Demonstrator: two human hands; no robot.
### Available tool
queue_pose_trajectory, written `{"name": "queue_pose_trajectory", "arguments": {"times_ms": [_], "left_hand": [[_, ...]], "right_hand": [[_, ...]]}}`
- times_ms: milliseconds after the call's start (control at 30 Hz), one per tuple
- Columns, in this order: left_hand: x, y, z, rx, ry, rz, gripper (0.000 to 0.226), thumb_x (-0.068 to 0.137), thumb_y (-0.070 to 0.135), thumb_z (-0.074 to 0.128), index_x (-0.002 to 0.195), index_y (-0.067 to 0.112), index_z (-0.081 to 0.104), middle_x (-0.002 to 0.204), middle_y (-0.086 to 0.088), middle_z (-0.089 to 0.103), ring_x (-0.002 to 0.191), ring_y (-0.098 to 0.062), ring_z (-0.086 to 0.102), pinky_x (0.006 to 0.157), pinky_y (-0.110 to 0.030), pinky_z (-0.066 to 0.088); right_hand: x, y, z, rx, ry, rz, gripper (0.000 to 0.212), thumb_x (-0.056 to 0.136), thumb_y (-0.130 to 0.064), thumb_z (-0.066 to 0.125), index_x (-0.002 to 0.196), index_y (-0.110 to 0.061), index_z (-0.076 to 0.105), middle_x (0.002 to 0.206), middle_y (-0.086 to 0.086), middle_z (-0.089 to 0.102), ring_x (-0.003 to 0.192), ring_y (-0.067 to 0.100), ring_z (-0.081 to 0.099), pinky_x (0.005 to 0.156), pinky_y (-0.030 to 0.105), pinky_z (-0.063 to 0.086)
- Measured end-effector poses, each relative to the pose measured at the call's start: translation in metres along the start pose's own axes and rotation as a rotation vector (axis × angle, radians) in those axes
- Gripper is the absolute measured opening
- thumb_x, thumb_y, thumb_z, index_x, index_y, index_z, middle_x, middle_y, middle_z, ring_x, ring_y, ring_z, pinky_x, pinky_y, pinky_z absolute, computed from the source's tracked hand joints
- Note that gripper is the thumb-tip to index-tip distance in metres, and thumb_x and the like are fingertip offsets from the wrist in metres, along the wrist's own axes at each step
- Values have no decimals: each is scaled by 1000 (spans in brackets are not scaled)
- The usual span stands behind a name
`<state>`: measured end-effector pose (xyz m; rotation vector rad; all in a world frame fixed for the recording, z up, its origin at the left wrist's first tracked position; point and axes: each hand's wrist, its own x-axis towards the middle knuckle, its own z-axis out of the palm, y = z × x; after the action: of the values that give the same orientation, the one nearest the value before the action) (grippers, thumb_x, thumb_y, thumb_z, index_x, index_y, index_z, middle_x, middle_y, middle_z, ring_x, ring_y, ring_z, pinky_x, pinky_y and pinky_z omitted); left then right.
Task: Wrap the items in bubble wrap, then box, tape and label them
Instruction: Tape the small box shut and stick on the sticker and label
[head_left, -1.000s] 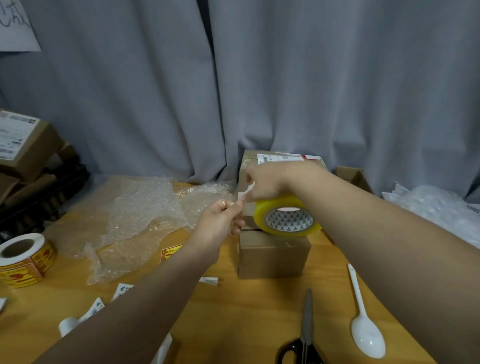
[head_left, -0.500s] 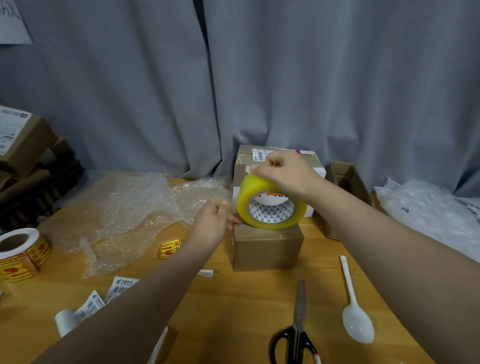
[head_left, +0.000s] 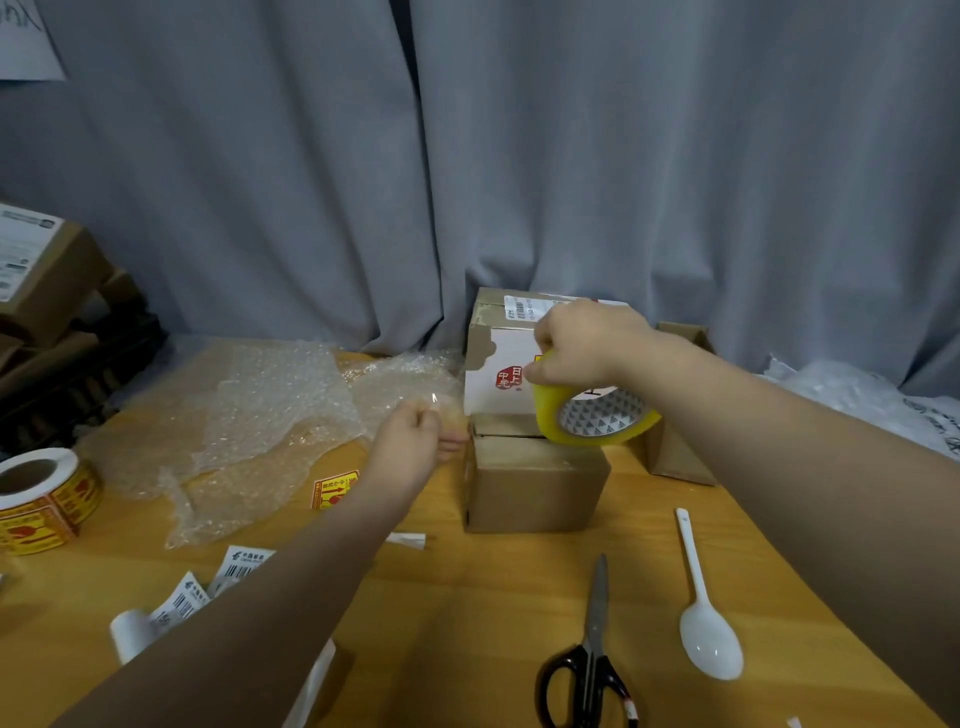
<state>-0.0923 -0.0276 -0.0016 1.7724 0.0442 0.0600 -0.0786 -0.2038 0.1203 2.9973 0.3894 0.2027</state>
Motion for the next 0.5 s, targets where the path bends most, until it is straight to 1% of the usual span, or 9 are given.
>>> {"name": "queue_pose_trajectory", "arguments": {"times_ms": [100, 133, 200, 267, 300, 400, 500], "left_hand": [[-4, 3, -3, -265, 27, -74, 26, 103, 16, 34, 121, 0, 41, 86, -11, 69, 65, -17, 69, 57, -25, 57], [-5, 3, -4, -320, 25, -111, 30, 102, 17, 36, 124, -3, 40, 88, -13, 69, 64, -18, 70, 56, -25, 57], [-6, -1, -6, -385, 5, -186, 41, 100, 22, 45, 132, -2, 37, 93, -15, 68, 69, -20, 70, 56, -26, 58], [-9, -6, -4, -359, -18, -236, 53, 94, 30, 55, 134, 1, 37, 96, -14, 66, 73, -21, 69, 58, -27, 58], [-10, -9, -3, -331, -17, -255, 56, 92, 33, 59, 134, 2, 38, 95, -13, 64, 72, -20, 67, 58, -27, 58], [-5, -21, 0, -280, 25, -316, 62, 89, 35, 63, 134, 0, 39, 87, -8, 61, 64, -16, 62, 48, -23, 51], [-3, -23, 2, -258, 27, -352, 55, 89, 33, 63, 128, -2, 45, 82, -6, 56, 58, -14, 58, 41, -21, 47]], "right_hand": [[4, -2, 2, 65, 15, 3, 33, 84, -50, 54, 79, -19, 65, 73, -3, 57, 74, 18, 54, 56, 26, 40], [5, -4, 3, 73, 29, 3, 34, 85, -49, 52, 81, -19, 67, 75, -2, 59, 75, 18, 55, 56, 26, 40], [5, -9, 3, 96, 58, 7, 29, 86, -44, 51, 89, -21, 67, 85, -1, 62, 80, 18, 55, 56, 26, 38], [6, -14, 3, 132, 56, -4, 21, 84, -38, 54, 96, -23, 64, 93, -1, 61, 85, 19, 56, 59, 27, 40], [7, -16, 3, 141, 47, -14, 19, 83, -35, 56, 96, -23, 63, 92, -1, 60, 86, 20, 56, 61, 28, 42], [9, -24, 3, 109, 31, -36, 15, 81, -32, 58, 89, -20, 61, 77, -5, 54, 85, 22, 57, 60, 28, 39], [10, -29, 2, 86, 19, -41, 13, 80, -32, 59, 84, -20, 61, 70, -5, 51, 79, 21, 55, 56, 25, 37]]}}
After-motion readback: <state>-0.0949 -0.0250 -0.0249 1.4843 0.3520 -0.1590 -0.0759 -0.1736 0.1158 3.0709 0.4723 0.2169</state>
